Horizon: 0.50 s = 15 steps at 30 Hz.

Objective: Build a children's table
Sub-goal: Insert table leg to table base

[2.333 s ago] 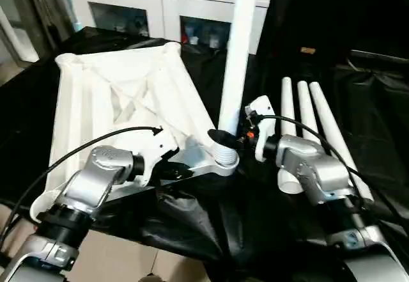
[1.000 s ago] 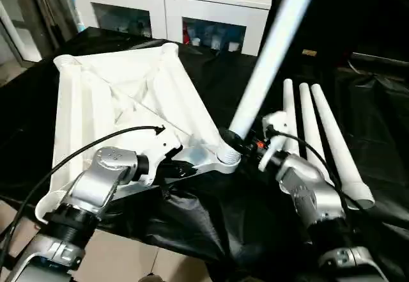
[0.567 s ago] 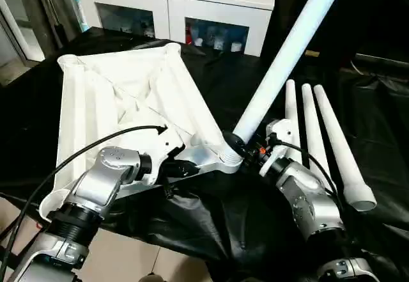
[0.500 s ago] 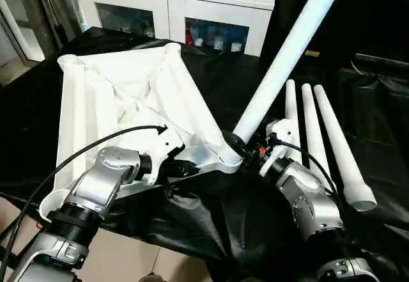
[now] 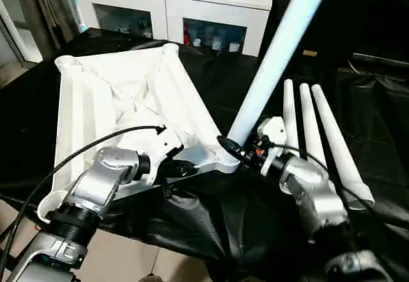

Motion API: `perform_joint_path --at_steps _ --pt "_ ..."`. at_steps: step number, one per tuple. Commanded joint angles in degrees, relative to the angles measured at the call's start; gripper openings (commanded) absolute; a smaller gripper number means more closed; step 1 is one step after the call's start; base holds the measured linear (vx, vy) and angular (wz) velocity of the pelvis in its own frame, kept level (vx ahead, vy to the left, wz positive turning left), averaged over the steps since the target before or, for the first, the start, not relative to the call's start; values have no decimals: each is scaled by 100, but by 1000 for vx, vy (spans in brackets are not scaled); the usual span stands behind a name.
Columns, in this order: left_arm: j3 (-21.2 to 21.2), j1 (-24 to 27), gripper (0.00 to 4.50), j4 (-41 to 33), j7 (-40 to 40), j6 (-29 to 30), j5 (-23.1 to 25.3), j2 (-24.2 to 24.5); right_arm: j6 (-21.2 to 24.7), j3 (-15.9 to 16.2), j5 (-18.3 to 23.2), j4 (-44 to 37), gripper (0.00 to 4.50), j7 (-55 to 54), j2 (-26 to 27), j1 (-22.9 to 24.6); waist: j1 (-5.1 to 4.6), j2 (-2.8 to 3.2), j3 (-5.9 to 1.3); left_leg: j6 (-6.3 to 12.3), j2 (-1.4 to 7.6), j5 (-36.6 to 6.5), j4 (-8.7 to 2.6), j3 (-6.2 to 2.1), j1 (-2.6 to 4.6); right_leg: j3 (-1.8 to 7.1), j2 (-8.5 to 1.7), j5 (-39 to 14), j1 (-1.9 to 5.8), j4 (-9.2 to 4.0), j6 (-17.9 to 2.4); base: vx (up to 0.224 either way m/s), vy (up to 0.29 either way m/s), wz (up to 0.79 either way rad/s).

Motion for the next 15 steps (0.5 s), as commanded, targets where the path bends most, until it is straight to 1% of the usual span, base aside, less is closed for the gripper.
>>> perform_joint_path --at_steps 1,3,4,5,6,7,8,9,10,11,12,13,15 --pt "14 -137 0 -54 -238 -198 -137 34 330 290 -285 680 189 252 -42 -38 -18 68 -355 159 257 -823 -444 -42 -17 274 -456 -867 317 -436 -1359 0 0 0" --pt "-28 -153 0 -62 -359 -234 -139 72 374 354 -322 838 189 389 -29 -178 -32 49 -351 150 260 -829 -451 -43 -25 277 -464 -936 330 -443 -1334 0 0 0" --pt "-54 -175 0 -54 -417 -246 -130 93 404 401 -340 905 189 491 -25 -248 -38 10 -355 163 265 -803 -449 -40 -26 277 -464 -922 332 -438 -1337 0 0 0" --pt "-82 -197 0 -40 -470 -269 -114 116 434 459 -357 963 189 621 -27 -309 -34 40 -360 186 267 -698 -440 -39 -23 279 -465 -799 321 -421 -1362 0 0 0" --pt "-100 -218 0 -23 -512 -287 -104 134 463 511 -371 1011 189 741 -32 -358 -39 16 -365 194 271 -657 -439 -33 -21 280 -461 -713 325 -415 -1372 0 0 0" --pt "-105 -225 0 -16 -525 -294 -100 140 469 528 -378 1026 189 779 -36 -372 -33 31 -366 196 274 -635 -440 -38 -19 277 -465 -651 321 -404 -1394 0 0 0" --pt "-119 -256 0 12 -568 -316 -88 157 484 582 -398 1095 189 907 -53 -429 -40 33 -369 210 273 -636 -439 -34 -13 272 -458 -567 320 -401 -1421 0 0 0" --pt "-122 -262 0 16 -577 -322 -86 161 488 594 -401 1102 189 937 -57 -436 -50 -59 -369 238 275 -641 -440 -23 -16 269 -456 -570 327 -412 -1422 0 0 0" --pt "-136 -285 0 30 -616 -347 -76 180 505 647 -413 1133 189 1067 -75 -466 -27 -37 -366 249 278 -625 -444 -37 -18 268 -471 -631 328 -392 -1422 0 0 0" --pt "-154 -345 0 69 -691 -400 -65 221 479 777 -461 1240 189 1390 -116 -540 -30 -62 -360 258 283 -691 -446 -31 -7 266 -478 -769 315 -413 -1407 0 0 0" --pt "-156 -359 0 79 -707 -412 -64 229 469 805 -472 1268 189 1464 -125 -557 -30 -46 -357 245 293 -757 -454 -31 4 267 -479 -861 299 -421 -1401 0 0 0" --pt "-158 -382 0 103 -748 -458 -60 241 440 837 -481 1323 189 1617 -132 -572 -26 -84 -353 241 295 -771 -455 -25 4 270 -478 -891 298 -433 -1388 0 0 0" --pt "-151 -386 0 96 -830 -533 -88 261 418 857 -463 1339 189 1792 -141 -553 -3 -73 -353 189 309 -847 -471 -37 12 275 -495 -976 292 -431 -1356 0 0 0"
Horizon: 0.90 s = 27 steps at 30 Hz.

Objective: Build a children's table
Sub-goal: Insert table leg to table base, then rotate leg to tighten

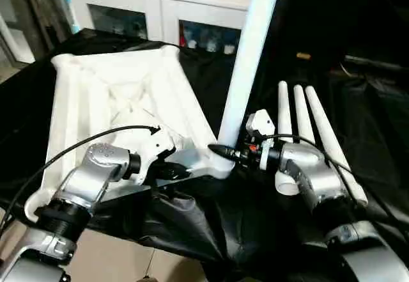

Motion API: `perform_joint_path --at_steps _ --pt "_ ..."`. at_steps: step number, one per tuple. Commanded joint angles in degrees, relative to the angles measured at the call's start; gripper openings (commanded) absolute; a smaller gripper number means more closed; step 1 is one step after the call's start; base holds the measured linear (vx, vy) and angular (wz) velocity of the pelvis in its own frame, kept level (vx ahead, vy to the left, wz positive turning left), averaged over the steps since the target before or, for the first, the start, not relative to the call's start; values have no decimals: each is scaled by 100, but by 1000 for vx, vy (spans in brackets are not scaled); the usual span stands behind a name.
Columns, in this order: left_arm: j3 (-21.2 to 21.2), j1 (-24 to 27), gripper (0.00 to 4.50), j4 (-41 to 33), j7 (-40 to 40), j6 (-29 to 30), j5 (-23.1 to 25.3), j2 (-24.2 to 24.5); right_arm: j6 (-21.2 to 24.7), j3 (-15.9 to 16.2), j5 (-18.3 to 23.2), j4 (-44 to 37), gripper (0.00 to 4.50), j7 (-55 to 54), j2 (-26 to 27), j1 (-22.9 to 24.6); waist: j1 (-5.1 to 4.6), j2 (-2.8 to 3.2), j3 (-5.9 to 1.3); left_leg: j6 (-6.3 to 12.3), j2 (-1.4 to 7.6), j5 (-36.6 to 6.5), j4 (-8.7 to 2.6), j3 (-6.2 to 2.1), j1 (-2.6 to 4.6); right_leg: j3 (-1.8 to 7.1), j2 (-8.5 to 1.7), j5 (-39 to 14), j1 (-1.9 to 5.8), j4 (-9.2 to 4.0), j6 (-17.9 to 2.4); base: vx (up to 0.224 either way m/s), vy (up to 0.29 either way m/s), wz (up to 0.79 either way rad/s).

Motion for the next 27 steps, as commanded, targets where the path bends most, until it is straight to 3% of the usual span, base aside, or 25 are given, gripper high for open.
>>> perform_joint_path --at_steps 1,9,10,11,12,13,16,18,20,22,23,27 --pt "-28 -238 0 -194 -211 -200 -124 -70 267 515 -305 415 189 412 43 305 4 67 -289 187 293 -856 -466 -38 7 283 -498 -962 293 -428 -1345 0 0 0" --pt "-47 -206 0 -267 -572 -290 -250 51 233 520 -254 426 189 725 14 368 18 51 -300 153 295 -879 -474 -40 10 283 -504 -885 294 -419 -1367 0 0 0" --pt "-42 -243 0 -207 -533 -301 -218 31 200 481 -246 484 189 700 36 347 27 117 -299 132 295 -899 -478 -50 12 285 -507 -890 290 -416 -1374 0 0 0" --pt "-37 -287 0 -137 -460 -292 -178 2 163 439 -254 545 189 611 65 327 16 83 -299 109 298 -950 -482 -45 16 282 -499 -911 287 -428 -1367 0 0 0" --pt "-14 -341 0 -44 -349 -302 -128 -58 114 357 -284 643 189 453 115 298 14 110 -297 82 295 -991 -484 -43 22 280 -496 -917 275 -433 -1385 0 0 0" --pt "2 -367 0 -5 -284 -300 -109 -92 96 320 -300 693 189 361 139 282 8 102 -289 67 287 -1050 -488 -39 20 281 -489 -974 272 -444 -1380 0 0 0" --pt "96 -476 0 133 1 -230 -87 -265 24 131 -392 980 189 -241 267 185 6 102 -243 -84 292 -1532 -529 -65 53 289 -514 -1786 250 -519 -1224 0 0 0" --pt "179 -651 0 347 450 -111 -2 -509 -3 -26 -449 1253 189 -824 387 80 -2 93 -216 -164 293 -1852 -550 -97 89 290 -534 -2502 219 -585 -1005 0 0 0" --pt "209 -728 0 436 648 -39 38 -615 -18 -75 -485 1371 189 -1079 434 33 -11 87 -221 -166 293 -1959 -555 -111 107 289 -536 -2672 211 -604 -953 0 0 0" --pt "292 -1085 0 832 1579 262 233 -1096 22 -318 -488 1886 189 -2131 677 -205 -29 107 -216 -204 282 -1980 -553 -106 108 289 -526 -2785 181 -619 -890 0 0 0" --pt "305 -1137 0 885 1740 315 263 -1176 44 -352 -480 1955 189 -2283 717 -244 -18 92 -240 -218 275 -1948 -536 -107 139 287 -533 -2771 178 -628 -889 0 0 0" --pt "526 -1505 0 1289 3150 771 416 -1914 222 -562 -449 2406 188 -3420 1061 -558 -9 114 -254 -164 260 -1602 -520 -72 76 296 -501 -1994 221 -571 -1079 0 0 0"
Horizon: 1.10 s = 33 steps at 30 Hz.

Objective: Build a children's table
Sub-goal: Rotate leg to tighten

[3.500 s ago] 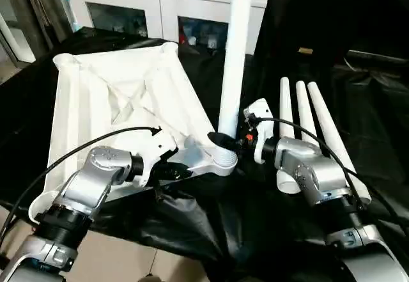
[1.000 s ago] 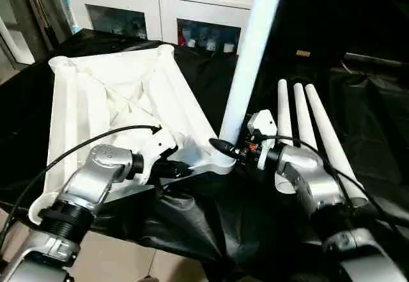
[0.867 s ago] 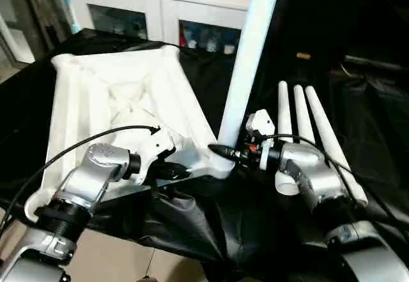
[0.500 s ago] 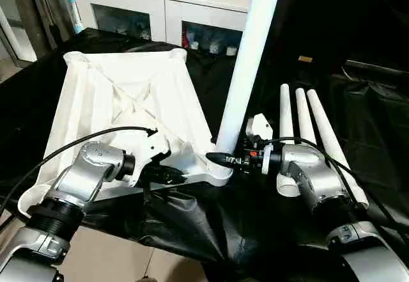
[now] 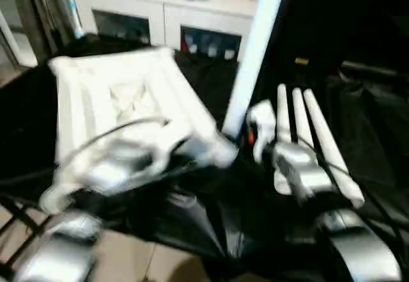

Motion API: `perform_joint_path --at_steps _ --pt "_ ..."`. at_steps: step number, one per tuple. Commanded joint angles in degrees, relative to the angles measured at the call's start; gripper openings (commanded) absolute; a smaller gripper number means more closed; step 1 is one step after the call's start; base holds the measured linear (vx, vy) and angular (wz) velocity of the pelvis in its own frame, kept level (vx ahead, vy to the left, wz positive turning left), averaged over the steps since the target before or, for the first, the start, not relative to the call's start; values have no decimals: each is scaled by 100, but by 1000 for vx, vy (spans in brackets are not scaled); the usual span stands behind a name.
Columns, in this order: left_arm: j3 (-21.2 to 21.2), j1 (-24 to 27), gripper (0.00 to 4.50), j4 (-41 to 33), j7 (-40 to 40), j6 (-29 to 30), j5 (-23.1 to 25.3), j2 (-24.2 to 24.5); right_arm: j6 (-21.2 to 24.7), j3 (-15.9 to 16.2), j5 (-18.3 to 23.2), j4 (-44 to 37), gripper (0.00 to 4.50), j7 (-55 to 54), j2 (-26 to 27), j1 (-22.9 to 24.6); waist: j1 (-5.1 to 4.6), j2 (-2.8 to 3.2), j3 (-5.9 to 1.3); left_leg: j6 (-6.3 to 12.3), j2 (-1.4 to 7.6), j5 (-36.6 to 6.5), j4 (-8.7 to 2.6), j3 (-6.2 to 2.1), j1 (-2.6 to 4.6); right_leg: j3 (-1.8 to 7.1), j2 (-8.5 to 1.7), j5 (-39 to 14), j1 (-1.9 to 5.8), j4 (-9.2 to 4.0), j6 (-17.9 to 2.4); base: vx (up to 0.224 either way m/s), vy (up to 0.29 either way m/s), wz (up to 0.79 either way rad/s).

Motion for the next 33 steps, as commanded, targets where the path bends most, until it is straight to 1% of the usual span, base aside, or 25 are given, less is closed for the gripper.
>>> perform_joint_path --at_steps 1,2,3,5,6,9,11,12,14,16,17,18,19,21,22,23,24,25,26,27,28,29,30,31,33 --pt "361 -425 0 -116 764 -20 -31 -203 541 289 -180 612 188 -75 381 325 -20 97 -261 -148 262 -1611 -517 -71 -7 293 -498 -1983 161 -553 -1101 0 0 0" --pt "374 -480 0 2 1038 -36 37 -374 576 246 -180 706 188 -255 491 242 -4 90 -281 -70 252 -1443 -510 -68 -43 291 -498 -1705 202 -531 -1131 0 0 0" --pt "345 -484 0 34 1077 -55 74 -426 612 210 -151 741 188 -282 554 207 -5 99 -274 -35 255 -1404 -520 -75 -59 281 -491 -1654 210 -526 -1116 0 0 0" --pt "259 -477 0 61 1064 -78 140 -495 667 141 -87 801 188 -301 670 148 -11 95 -277 -4 256 -1408 -518 -72 -55 285 -500 -1673 209 -537 -1102 0 0 0" --pt "240 -496 0 91 1029 -50 143 -514 627 79 -112 907 188 -346 724 94 -5 93 -298 35 263 -1277 -517 -66 -51 283 -492 -1435 217 -516 -1148 0 0 0" --pt "235 -508 0 109 1023 -24 150 -494 606 4 -115 1023 188 -396 774 28 -5 108 -294 72 268 -1155 -526 -59 -57 278 -495 -1168 232 -501 -1238 0 0 0" --pt "230 -507 0 108 1021 -14 150 -474 606 -32 -104 1060 188 -414 790 4 -12 107 -279 71 274 -1236 -537 -56 -51 279 -496 -1245 226 -514 -1261 0 0 0" --pt "218 -500 0 98 989 -11 146 -446 617 -68 -77 1082 188 -401 802 -16 -18 110 -268 47 278 -1393 -549 -60 -40 279 -504 -1477 216 -537 -1227 0 0 0" --pt "183 -463 0 52 905 -9 137 -403 617 -99 -89 1126 188 -383 814 -46 -23 122 -263 15 281 -1523 -559 -69 -34 282 -510 -1681 205 -556 -1185 0 0 0" --pt "140 -414 0 -17 802 -34 147 -368 636 -103 -112 1142 188 -330 814 -59 -25 117 -260 6 283 -1560 -564 -73 -35 287 -516 -1767 201 -568 -1147 0 0 0" --pt "78 -359 0 -110 653 -93 154 -332 664 -94 -141 1148 188 -255 802 -75 -24 125 -256 5 285 -1568 -569 -75 -35 288 -517 -1780 196 -569 -1141 0 0 0" --pt "21 -297 0 -217 494 -160 163 -298 683 -99 -185 1160 188 -172 791 -91 -36 120 -263 6 291 -1520 -579 -85 -57 289 -525 -1729 210 -561 -1134 0 0 0" --pt "-31 -247 0 -328 358 -133 154 -249 722 -92 -187 1144 188 -37 751 -111 -41 123 -267 8 293 -1488 -578 -81 -54 290 -523 -1667 210 -556 -1145 0 0 0" --pt "-194 -101 0 -604 -140 -413 97 -83 870 -74 -168 1103 188 362 619 -175 -69 121 -284 56 303 -1350 -578 -85 -70 286 -525 -1366 240 -524 -1237 0 0 0" --pt "-249 -29 0 -743 -333 -417 72 35 946 11 -196 1038 188 772 508 -180 -113 119 -300 138 300 -1107 -561 -61 -72 284 -510 -915 253 -493 -1365 0 0 0" --pt "-267 6 0 -803 -431 -429 54 96 982 64 -212 998 188 982 450 -171 -113 119 -300 138 300 -1107 -561 -61 -72 284 -510 -915 253 -493 -1365 0 0 0" --pt "-304 90 0 -944 -657 -433 7 247 1067 203 -257 895 188 1514 305 -145 -130 110 -312 298 296 -841 -531 -44 -88 275 -502 -456 293 -448 -1521 0 0 0" --pt "-318 148 0 -1029 -842 -521 -27 381 1110 331 -292 791 188 1949 170 -107 -124 117 -309 337 304 -767 -528 -43 -87 273 -514 -347 291 -439 -1563 0 0 0" --pt "-318 148 0 -1029 -842 -521 -27 381 1110 331 -292 791 188 1949 170 -107 -122 122 -315 421 303 -666 -514 -29 -73 268 -512 -195 293 -433 -1632 0 0 0" --pt "-326 182 0 -1078 -958 -594 -49 464 1129 401 -316 733 188 2196 92 -84 -123 122 -312 439 305 -615 -515 -22 -67 270 -511 -136 286 -427 -1661 0 0 0" --pt "-319 244 0 -1163 -1130 -611 -97 595 1182 520 -346 635 188 2578 -32 -34 -126 96 -312 462 303 -550 -512 -22 -72 264 -508 -103 305 -421 -1690 0 0 0" --pt "-313 314 0 -1252 -1319 -705 -141 719 1185 628 -398 554 188 2893 -139 17 -118 104 -312 476 307 -541 -514 -29 -70 258 -509 -109 313 -414 -1704 0 0 0" --pt "-305 358 0 -1308 -1427 -739 -168 786 1191 683 -445 522 188 3042 -193 42 -122 120 -290 476 320 -664 -523 -19 -62 259 -515 -291 288 -439 -1723 0 0 0" --pt "-291 445 0 -1417 -1642 -798 -214 940 1192 827 -552 437 188 3375 -316 110 -107 119 -293 462 329 -725 -523 -23 -43 255 -521 -370 283 -449 -1715 0 0 0" --pt "-283 518 0 -1490 -1832 -951 -238 1099 1045 1001 -697 344 188 3622 -432 205 -84 111 -272 429 351 -826 -540 -17 -46 256 -522 -533 279 -462 -1663 0 0 0"
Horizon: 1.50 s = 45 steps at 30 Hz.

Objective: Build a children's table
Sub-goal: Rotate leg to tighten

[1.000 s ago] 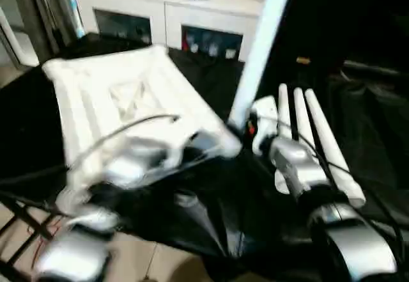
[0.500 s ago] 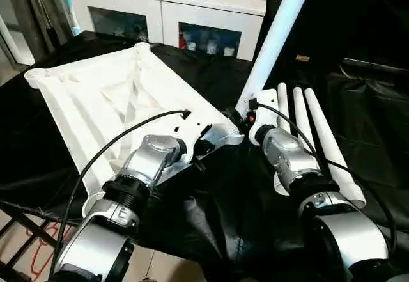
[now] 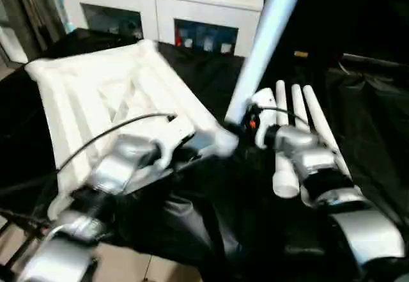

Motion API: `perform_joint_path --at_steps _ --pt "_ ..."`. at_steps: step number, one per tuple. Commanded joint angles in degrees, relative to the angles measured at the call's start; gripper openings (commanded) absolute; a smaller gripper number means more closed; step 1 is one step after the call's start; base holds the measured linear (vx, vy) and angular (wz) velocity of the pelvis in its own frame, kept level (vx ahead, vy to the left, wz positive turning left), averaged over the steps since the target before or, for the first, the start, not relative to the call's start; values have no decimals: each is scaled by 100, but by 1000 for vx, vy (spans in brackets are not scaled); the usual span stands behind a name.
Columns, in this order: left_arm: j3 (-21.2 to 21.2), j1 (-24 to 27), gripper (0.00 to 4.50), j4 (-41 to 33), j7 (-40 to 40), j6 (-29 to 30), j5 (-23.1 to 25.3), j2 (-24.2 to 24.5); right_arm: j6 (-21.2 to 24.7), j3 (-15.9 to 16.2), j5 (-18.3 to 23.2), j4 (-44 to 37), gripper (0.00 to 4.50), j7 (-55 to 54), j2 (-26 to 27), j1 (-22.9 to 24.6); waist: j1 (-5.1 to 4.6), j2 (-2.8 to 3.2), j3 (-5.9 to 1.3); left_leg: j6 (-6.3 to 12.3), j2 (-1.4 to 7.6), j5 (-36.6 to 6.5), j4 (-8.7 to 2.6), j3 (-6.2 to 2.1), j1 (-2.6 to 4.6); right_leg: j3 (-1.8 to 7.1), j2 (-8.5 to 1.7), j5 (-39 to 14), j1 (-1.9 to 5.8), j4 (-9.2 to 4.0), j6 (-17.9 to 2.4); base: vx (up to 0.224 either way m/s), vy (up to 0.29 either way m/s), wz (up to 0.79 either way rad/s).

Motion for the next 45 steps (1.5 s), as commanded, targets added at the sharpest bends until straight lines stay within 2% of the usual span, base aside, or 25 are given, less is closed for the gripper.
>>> perform_joint_path --at_steps 1,4,5,7,8,12,17,20,23,25,26,27,29,30,31,32,33,35,36,37,38,39,42,43,45 --pt "-35 -119 0 -439 -413 -356 -280 39 376 779 -512 369 188 735 63 604 51 101 -264 340 342 -905 -406 -37 -7 283 -527 -739 258 -380 -1542 0 0 0" --pt "-2 -76 0 -469 -657 -400 -316 227 373 977 -547 109 188 1126 -19 771 96 98 -251 240 355 -992 -429 -20 -7 292 -523 -932 247 -385 -1445 0 0 0" --pt "-1 -75 0 -467 -664 -401 -311 236 374 989 -549 92 188 1149 -23 783 101 73 -253 226 360 -1019 -428 -7 4 293 -522 -967 236 -389 -1436 0 0 0" --pt "19 -73 0 -443 -717 -440 -304 292 363 1068 -554 -26 188 1267 -40 863 108 97 -257 172 363 -1005 -427 12 19 294 -522 -969 216 -386 -1427 0 0 0" --pt "34 -77 0 -409 -777 -509 -305 359 332 1153 -563 -194 188 1397 -61 962 104 88 -258 149 363 -1001 -432 8 10 291 -519 -964 222 -383 -1421 0 0 0" --pt "50 -77 0 -361 -933 -630 -328 424 287 1261 -562 -421 188 1645 -90 1095 128 74 -270 143 355 -863 -424 15 2 285 -516 -743 234 -362 -1393 0 0 0" --pt "53 -109 0 -289 -1041 -701 -323 438 327 1329 -564 -650 188 1759 -145 1186 141 72 -276 128 354 -837 -425 15 2 285 -521 -738 242 -357 -1374 0 0 0" --pt "64 -119 0 -262 -1054 -707 -328 424 354 1196 -521 -646 188 1541 -85 1201 149 75 -276 109 351 -834 -424 13 1 287 -523 -756 242 -362 -1367 0 0 0" --pt "94 -115 0 -253 -983 -651 -335 330 173 907 -568 -286 188 602 131 1092 133 83 -259 55 341 -951 -441 9 4 289 -522 -937 224 -387 -1339 0 0 0" --pt "115 -119 0 -243 -937 -618 -333 279 88 808 -608 -146 188 174 210 1047 101 85 -225 -71 337 -1358 -478 -14 26 294 -538 -1569 196 -453 -1221 0 0 0" --pt "133 -145 0 -204 -804 -567 -310 188 89 685 -633 51 188 -378 307 967 84 100 -210 -107 339 -1511 -490 -25 27 298 -544 -1809 190 -474 -1167 0 0 0" --pt "140 -240 0 -80 -449 -396 -212 -28 190 442 -618 403 188 -1362 498 822 13 87 -183 -241 332 -1803 -524 -79 16 288 -556 -2471 189 -512 -967 0 0 0" --pt "139 -291 0 -19 -293 -314 -172 -135 274 334 -583 538 188 -1721 580 765 -23 91 -179 -293 315 -2010 -530 -106 44 276 -566 -3012 162 -571 -753 0 0 0" --pt "164 -446 0 166 270 -43 -45 -472 468 91 -427 748 188 -2357 773 672 -46 106 -182 -307 323 -2101 -528 -111 67 280 -569 -3104 138 -592 -702 0 0 0" --pt "175 -515 0 251 544 58 14 -639 542 4 -367 833 188 -2599 849 634 -49 98 -182 -293 317 -2187 -520 -119 90 262 -565 -3178 124 -621 -663 0 0 0" --pt "179 -539 0 281 640 94 34 -698 568 -27 -346 863 188 -2684 876 621 -49 98 -182 -293 317 -2187 -520 -119 90 262 -565 -3178 124 -621 -663 0 0 0" --pt "194 -611 0 373 942 220 91 -883 610 -100 -288 967 188 -2918 957 578 -40 85 -193 -232 302 -2205 -485 -80 147 282 -551 -3091 67 -641 -696 0 0 0" --pt "220 -725 0 535 1431 376 177 -1209 633 -171 -227 1084 188 -3173 1088 522 -39 98 -182 -186 299 -2226 -489 -79 130 270 -531 -2992 69 -641 -728 0 0 0" --pt "213 -804 0 650 1780 501 250 -1503 683 -285 -110 1194 188 -3333 1235 461 -34 93 -188 -175 297 -2240 -481 -69 135 270 -523 -2974 61 -644 -728 0 0 0" --pt "213 -804 0 650 1780 501 250 -1503 683 -285 -110 1194 188 -3333 1235 461 -10 84 -188 -148 297 -2250 -474 -61 160 270 -523 -2957 41 -658 -732 0 0 0" --pt "188 -830 0 677 1906 552 278 -1652 700 -327 -85 1271 188 -3455 1314 415 8 103 -186 -139 296 -2250 -476 -66 147 272 -523 -2931 51 -651 -727 0 0 0" --pt "172 -830 0 668 1914 583 276 -1700 701 -334 -85 1300 188 -3479 1344 398 26 90 -194 -119 301 -2187 -500 -82 90 262 -530 -2876 90 -642 -683 0 0 0" --pt "95 -808 0 596 1803 639 299 -1759 740 -436 -110 1422 188 -3507 1438 329 45 87 -206 -106 305 -2122 -511 -82 76 271 -535 -2747 90 -627 -682 0 0 0" --pt "95 -808 0 596 1803 639 299 -1759 740 -436 -110 1422 188 -3507 1438 329 38 107 -202 -120 305 -2151 -515 -83 69 271 -528 -2701 91 -627 -694 0 0 0" --pt "67 -798 0 583 1760 655 308 -1706 764 -467 -127 1474 188 -3474 1465 288 34 102 -206 -138 309 -2258 -523 -94 75 266 -533 -2773 86 -632 -677 0 0 0"
